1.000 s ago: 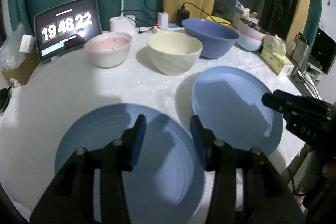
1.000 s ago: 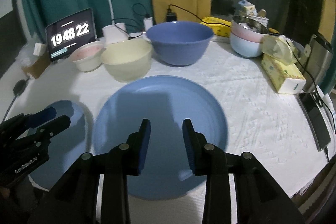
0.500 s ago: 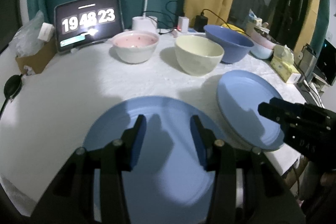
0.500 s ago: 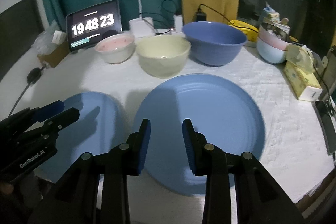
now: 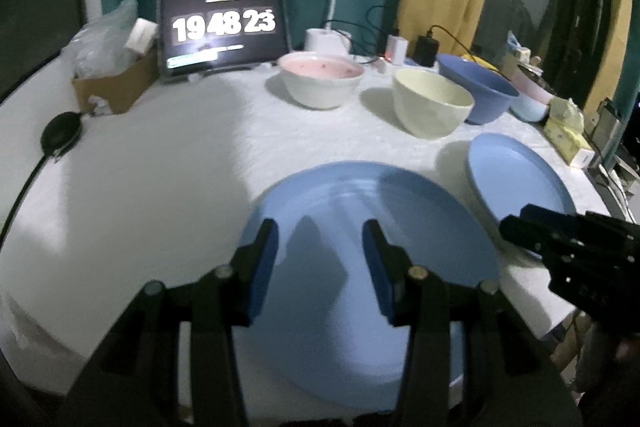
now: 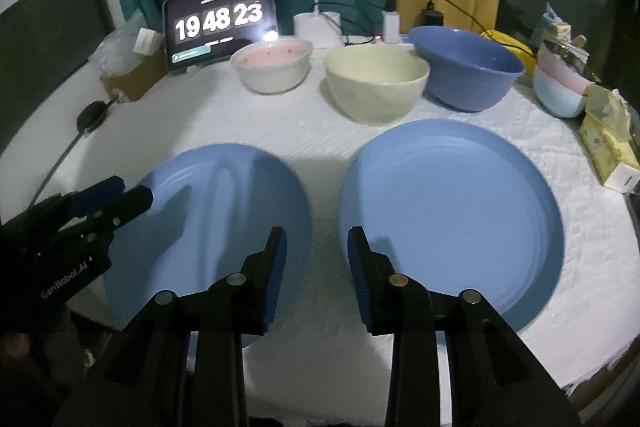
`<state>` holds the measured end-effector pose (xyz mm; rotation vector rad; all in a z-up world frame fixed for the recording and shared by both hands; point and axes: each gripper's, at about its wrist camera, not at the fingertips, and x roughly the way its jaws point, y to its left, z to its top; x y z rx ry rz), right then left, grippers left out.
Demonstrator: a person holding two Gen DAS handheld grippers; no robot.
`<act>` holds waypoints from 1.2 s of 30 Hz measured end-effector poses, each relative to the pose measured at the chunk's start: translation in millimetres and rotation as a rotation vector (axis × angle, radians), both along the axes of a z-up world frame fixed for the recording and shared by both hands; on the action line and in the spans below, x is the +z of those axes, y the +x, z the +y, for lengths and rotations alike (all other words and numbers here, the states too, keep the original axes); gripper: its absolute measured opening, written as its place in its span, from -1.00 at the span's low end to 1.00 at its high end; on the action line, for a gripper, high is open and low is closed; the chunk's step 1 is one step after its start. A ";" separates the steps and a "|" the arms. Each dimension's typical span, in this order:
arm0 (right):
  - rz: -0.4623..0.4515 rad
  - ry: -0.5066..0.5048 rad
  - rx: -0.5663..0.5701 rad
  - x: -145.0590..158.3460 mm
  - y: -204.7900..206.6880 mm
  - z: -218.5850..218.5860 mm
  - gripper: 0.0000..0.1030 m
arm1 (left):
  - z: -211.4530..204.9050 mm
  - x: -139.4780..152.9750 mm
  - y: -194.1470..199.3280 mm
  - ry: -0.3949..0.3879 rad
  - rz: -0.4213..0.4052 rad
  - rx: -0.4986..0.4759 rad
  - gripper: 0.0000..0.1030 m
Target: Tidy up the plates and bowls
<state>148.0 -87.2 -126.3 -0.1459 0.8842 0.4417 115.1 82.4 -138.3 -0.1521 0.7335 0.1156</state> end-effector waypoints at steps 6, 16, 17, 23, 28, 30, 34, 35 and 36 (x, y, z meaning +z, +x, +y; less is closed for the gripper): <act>0.034 -0.006 0.013 -9.7 -3.5 9.0 -0.35 | 19.1 -5.9 -12.2 0.004 -0.006 0.068 -0.12; 0.076 -0.021 0.010 -23.7 -0.2 12.4 -0.35 | 29.6 -23.7 -16.4 0.001 0.037 0.099 -0.12; 0.084 -0.024 0.009 -26.2 0.7 12.9 -0.35 | 29.8 -27.0 -15.2 -0.007 0.050 0.094 -0.12; 0.099 -0.035 0.017 -33.2 3.6 17.6 -0.35 | 29.3 -35.8 -9.6 -0.015 0.086 0.079 -0.12; 0.093 -0.046 0.020 -35.6 4.8 19.1 -0.41 | 28.4 -41.0 -7.2 -0.012 0.100 0.070 -0.12; 0.088 -0.048 0.018 -35.4 4.7 18.5 -0.50 | 27.2 -42.8 -6.9 -0.014 0.101 0.053 -0.14; 0.079 -0.054 0.018 -35.6 3.4 17.2 -0.64 | 22.0 -43.1 -7.1 0.004 0.104 0.028 -0.21; 0.077 -0.054 0.018 -35.2 3.0 16.8 -0.66 | 22.2 -43.2 -7.0 0.002 0.106 0.027 -0.23; 0.073 -0.055 0.019 -34.1 2.7 16.1 -0.67 | 22.9 -42.8 -6.9 0.001 0.108 0.027 -0.25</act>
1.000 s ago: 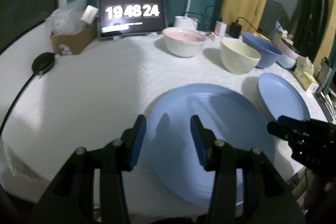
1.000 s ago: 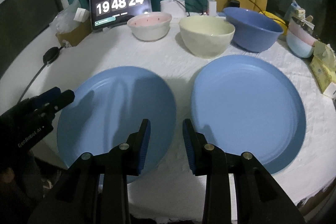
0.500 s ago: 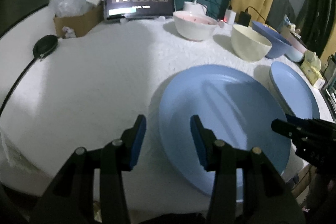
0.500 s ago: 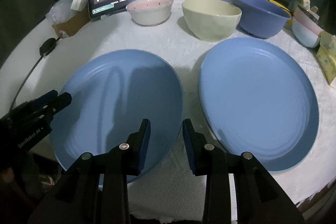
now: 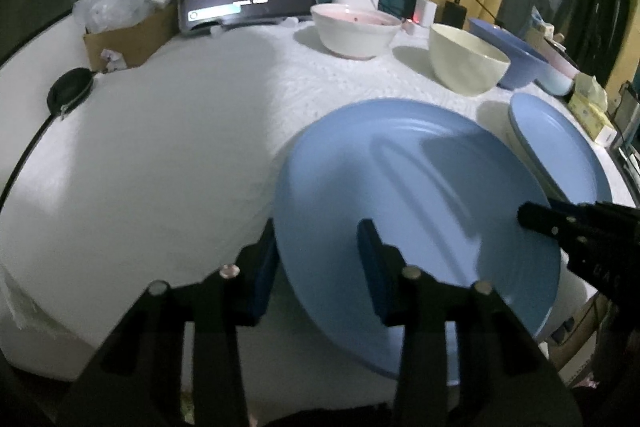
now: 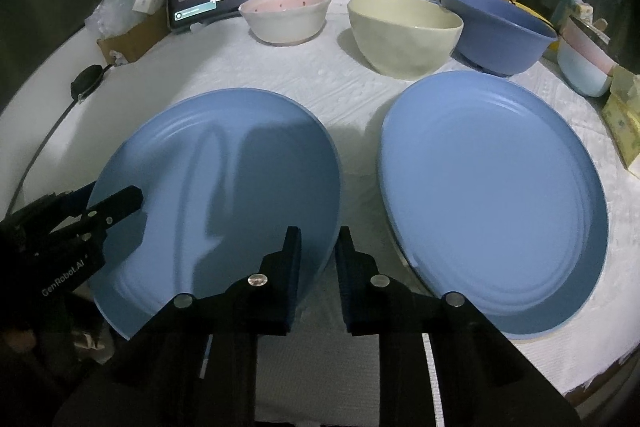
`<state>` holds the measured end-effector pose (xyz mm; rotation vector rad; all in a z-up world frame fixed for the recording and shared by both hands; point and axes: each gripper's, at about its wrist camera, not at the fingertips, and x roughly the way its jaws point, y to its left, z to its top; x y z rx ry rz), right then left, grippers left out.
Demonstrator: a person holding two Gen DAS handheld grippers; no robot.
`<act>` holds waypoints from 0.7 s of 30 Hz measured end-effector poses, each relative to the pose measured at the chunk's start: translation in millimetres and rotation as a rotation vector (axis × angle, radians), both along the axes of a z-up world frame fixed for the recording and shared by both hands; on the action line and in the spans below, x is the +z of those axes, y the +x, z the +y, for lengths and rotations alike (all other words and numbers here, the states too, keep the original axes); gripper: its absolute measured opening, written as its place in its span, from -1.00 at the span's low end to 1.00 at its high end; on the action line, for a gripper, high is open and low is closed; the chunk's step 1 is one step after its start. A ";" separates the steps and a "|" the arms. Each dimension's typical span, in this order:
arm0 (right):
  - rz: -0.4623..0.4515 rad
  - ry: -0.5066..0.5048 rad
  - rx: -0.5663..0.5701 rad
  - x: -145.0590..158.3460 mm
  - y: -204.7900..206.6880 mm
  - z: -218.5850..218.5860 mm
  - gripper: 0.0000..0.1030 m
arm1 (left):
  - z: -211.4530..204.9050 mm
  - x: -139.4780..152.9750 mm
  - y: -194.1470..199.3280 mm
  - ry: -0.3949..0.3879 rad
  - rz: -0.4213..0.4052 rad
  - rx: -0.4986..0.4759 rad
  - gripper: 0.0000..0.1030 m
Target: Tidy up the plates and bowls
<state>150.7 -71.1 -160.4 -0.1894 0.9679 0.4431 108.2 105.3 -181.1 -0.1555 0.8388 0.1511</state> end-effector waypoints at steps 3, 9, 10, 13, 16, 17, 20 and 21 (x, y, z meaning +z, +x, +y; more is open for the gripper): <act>-0.016 0.007 -0.002 4.7 -0.7 -2.3 -0.67 | -1.3 1.3 -1.5 -0.001 0.002 -0.009 -0.26; -0.056 0.026 0.000 19.8 -1.8 -5.0 -0.67 | -2.8 9.6 -3.2 0.004 -0.017 -0.012 -0.26; -0.060 0.028 0.000 21.4 -1.9 -5.7 -0.67 | -2.9 11.8 -3.3 0.005 -0.021 -0.012 -0.26; -0.071 0.038 -0.005 26.8 -1.3 -9.1 -0.67 | -5.2 17.9 -3.8 0.011 -0.033 -0.017 -0.26; -0.082 0.049 -0.011 31.2 -1.4 -13.0 -0.67 | -8.1 23.5 -3.7 0.016 -0.042 -0.023 -0.26; -0.084 0.052 -0.013 32.3 -1.4 -14.1 -0.67 | -10.1 25.5 -3.4 0.020 -0.047 -0.027 -0.26; -0.092 0.062 -0.024 35.5 -1.6 -19.2 -0.67 | -15.1 30.3 -2.7 0.032 -0.058 -0.037 -0.26; -0.096 0.068 -0.028 37.4 -1.0 -22.0 -0.67 | -16.8 31.9 -2.5 0.034 -0.062 -0.041 -0.26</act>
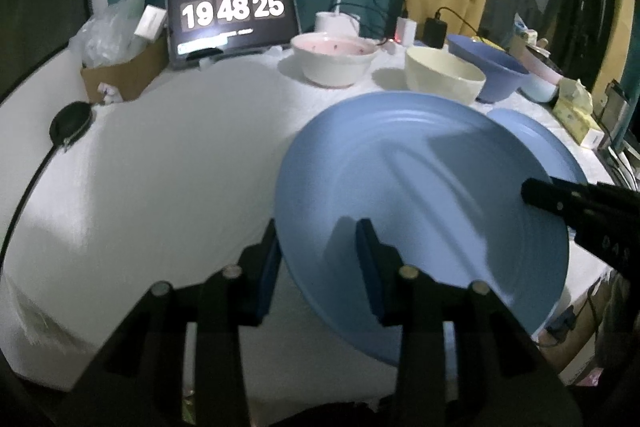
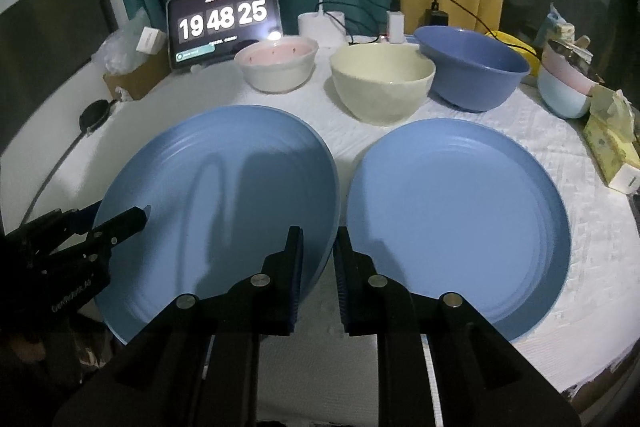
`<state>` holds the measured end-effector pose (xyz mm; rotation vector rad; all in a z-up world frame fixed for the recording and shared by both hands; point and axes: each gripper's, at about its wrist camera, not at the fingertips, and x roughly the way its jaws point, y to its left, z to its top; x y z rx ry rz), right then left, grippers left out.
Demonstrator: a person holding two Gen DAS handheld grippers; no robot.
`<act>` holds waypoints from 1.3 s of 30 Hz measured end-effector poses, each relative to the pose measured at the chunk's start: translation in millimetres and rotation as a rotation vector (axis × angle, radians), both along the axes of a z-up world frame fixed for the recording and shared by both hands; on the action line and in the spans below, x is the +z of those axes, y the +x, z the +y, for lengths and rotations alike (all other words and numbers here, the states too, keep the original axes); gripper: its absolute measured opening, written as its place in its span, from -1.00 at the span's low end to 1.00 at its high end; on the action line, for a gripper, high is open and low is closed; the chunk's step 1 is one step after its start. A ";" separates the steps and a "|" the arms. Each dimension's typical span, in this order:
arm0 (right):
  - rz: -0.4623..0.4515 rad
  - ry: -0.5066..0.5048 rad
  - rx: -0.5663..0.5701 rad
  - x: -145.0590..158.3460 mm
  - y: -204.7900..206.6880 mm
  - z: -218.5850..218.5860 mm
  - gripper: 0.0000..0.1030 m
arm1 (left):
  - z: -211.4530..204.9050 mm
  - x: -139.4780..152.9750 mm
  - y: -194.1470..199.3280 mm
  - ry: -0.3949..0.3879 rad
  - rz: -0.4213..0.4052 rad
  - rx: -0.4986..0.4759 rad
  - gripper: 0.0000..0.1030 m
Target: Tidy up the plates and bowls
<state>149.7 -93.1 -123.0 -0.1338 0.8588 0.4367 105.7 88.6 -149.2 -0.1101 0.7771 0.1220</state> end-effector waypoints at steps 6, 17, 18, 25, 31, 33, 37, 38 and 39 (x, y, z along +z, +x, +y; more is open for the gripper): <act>-0.019 0.025 -0.014 8.1 2.5 -12.6 -0.67 | -11.9 11.0 2.8 0.018 -0.019 -0.017 -0.26; -0.038 0.072 -0.061 16.3 10.0 -43.8 -0.67 | -41.0 25.3 17.4 0.037 -0.016 -0.061 -0.26; -0.040 0.078 -0.067 17.0 10.8 -48.5 -0.67 | -44.2 27.3 19.2 0.040 -0.016 -0.066 -0.26; -0.042 0.100 -0.096 18.3 16.4 -72.6 -0.67 | -66.0 32.4 29.0 0.052 -0.011 -0.095 -0.26; -0.040 0.112 -0.123 17.5 21.4 -92.0 -0.67 | -85.9 34.0 38.8 0.064 0.002 -0.125 -0.26; -0.042 0.119 -0.135 18.0 23.4 -99.5 -0.67 | -92.4 34.1 43.5 0.064 0.008 -0.135 -0.26; -0.041 0.128 -0.156 17.1 27.6 -112.2 -0.67 | -104.6 33.7 50.2 0.073 0.013 -0.157 -0.26; -0.040 0.129 -0.160 16.6 28.6 -114.7 -0.67 | -106.6 33.4 51.3 0.074 0.014 -0.161 -0.26; -0.037 0.131 -0.166 15.5 30.0 -118.1 -0.67 | -110.0 32.8 53.7 0.075 0.017 -0.166 -0.26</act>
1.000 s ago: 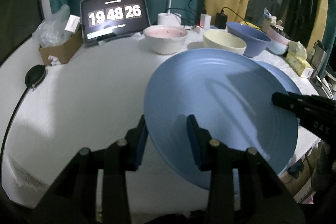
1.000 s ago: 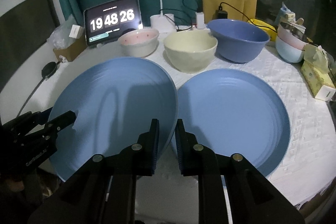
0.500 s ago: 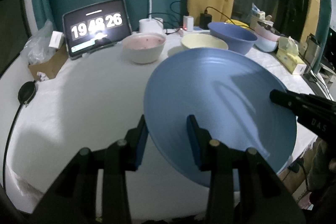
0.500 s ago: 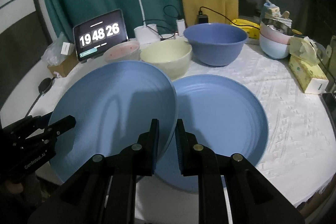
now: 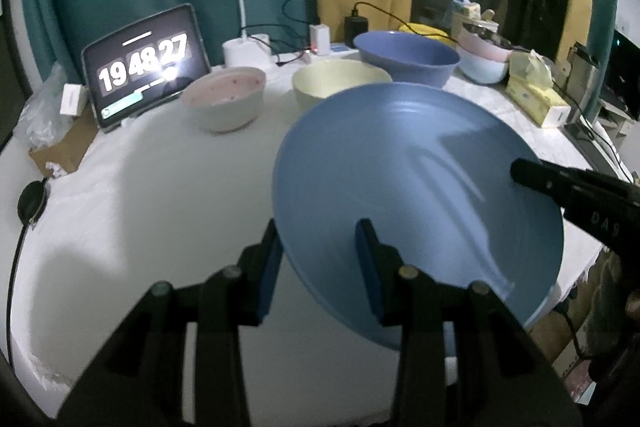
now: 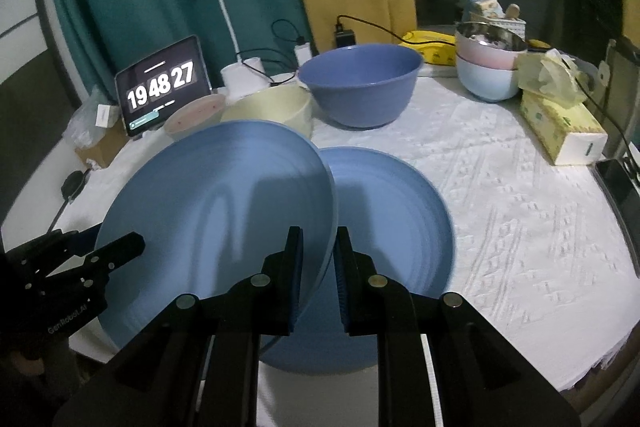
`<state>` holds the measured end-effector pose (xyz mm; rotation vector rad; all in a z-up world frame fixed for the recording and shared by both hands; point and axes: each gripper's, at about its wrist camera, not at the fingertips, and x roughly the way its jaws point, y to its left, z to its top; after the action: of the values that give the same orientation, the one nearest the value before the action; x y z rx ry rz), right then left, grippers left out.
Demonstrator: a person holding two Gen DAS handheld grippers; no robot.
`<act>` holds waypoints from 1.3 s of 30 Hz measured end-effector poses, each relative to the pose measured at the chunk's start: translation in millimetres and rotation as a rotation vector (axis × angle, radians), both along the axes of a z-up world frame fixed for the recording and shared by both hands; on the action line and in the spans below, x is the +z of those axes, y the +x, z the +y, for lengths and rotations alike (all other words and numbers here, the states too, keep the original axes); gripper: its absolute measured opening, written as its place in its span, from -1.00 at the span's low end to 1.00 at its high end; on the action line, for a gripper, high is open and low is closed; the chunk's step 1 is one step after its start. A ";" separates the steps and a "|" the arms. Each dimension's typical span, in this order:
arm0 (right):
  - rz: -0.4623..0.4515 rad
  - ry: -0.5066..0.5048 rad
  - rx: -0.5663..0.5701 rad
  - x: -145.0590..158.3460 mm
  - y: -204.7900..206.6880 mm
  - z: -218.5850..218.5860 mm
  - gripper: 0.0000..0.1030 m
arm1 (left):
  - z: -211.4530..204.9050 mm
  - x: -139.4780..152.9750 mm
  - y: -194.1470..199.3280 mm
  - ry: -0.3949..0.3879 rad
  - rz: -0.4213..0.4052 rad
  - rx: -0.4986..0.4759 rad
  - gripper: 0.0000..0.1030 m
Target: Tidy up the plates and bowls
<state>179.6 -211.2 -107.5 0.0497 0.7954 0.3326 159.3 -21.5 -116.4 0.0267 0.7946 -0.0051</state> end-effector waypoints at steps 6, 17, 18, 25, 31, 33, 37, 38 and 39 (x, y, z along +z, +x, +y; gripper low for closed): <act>0.016 0.008 -0.025 -7.0 7.3 -14.8 -0.67 | -14.8 -4.5 11.5 0.005 0.020 -0.023 -0.26; 0.042 0.015 -0.060 -17.5 21.0 -37.4 -0.67 | -38.5 -14.5 31.7 0.014 0.060 -0.057 -0.26; 0.045 0.017 -0.064 -18.7 22.5 -39.8 -0.67 | -40.5 -16.0 34.0 0.014 0.065 -0.060 -0.26; 0.056 0.008 -0.087 -24.2 29.4 -50.8 -0.67 | -51.7 -26.1 45.3 0.015 0.096 -0.078 -0.26; 0.060 0.008 -0.094 -27.0 32.0 -56.9 -0.67 | -58.9 -34.9 52.8 0.019 0.121 -0.086 -0.26; 0.057 0.001 -0.097 -27.4 32.4 -56.2 -0.67 | -57.6 -36.9 54.8 0.015 0.130 -0.081 -0.26; 0.055 0.006 -0.103 -26.0 31.9 -57.2 -0.66 | -57.0 -37.7 56.3 0.013 0.140 -0.083 -0.23; 0.054 0.004 -0.103 -25.5 31.9 -57.3 -0.66 | -57.5 -37.8 56.4 0.014 0.136 -0.076 -0.23; 0.047 -0.003 -0.108 -23.9 31.4 -58.0 -0.66 | -57.9 -38.0 56.0 0.017 0.138 -0.079 -0.23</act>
<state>211.0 -269.2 -131.4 0.0979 0.8360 0.2287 215.3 -79.3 -154.4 0.0750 0.9309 -0.0759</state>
